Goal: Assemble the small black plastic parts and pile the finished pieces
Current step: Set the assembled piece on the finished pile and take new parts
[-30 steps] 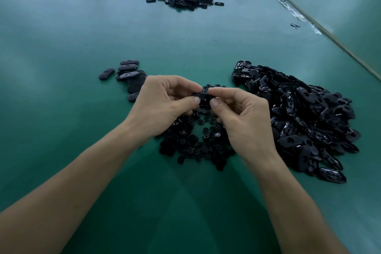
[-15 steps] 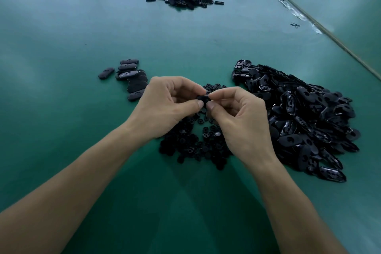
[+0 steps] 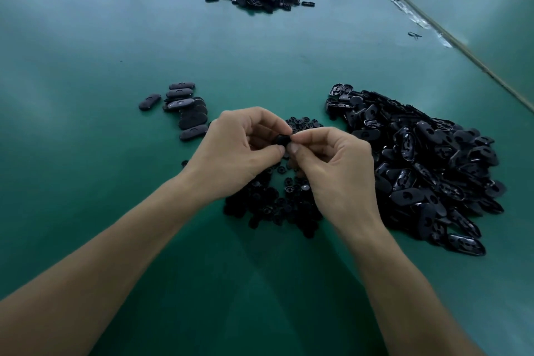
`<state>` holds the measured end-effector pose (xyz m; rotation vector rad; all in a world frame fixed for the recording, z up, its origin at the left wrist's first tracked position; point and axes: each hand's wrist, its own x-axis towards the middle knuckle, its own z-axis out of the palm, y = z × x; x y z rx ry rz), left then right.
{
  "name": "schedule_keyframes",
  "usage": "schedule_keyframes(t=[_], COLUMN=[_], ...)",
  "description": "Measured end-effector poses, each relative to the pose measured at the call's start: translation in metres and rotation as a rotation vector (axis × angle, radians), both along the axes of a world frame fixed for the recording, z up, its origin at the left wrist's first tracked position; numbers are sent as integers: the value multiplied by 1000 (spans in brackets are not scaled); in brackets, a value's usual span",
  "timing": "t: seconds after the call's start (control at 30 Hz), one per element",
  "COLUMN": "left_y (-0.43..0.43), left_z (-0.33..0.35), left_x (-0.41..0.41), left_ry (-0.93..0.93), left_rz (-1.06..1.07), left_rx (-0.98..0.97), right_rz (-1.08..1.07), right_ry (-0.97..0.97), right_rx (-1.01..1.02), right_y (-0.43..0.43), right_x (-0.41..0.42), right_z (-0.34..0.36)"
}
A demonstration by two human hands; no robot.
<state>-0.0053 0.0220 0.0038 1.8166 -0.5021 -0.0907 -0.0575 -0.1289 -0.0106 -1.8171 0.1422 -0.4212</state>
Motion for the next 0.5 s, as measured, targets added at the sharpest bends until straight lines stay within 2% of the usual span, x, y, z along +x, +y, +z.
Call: schedule_keyframes(t=[0.2,0.5], left_y=[0,0], left_z=[-5,-6], left_x=[1,2], left_ry=[-51,57], left_rz=[17,-12], left_rx=[50,-60], right_rz=[-18,-85], right_ry=[8,-64], right_rx=[40,-77], right_y=[5,13], right_x=[1,-3], right_z=[-5,-3])
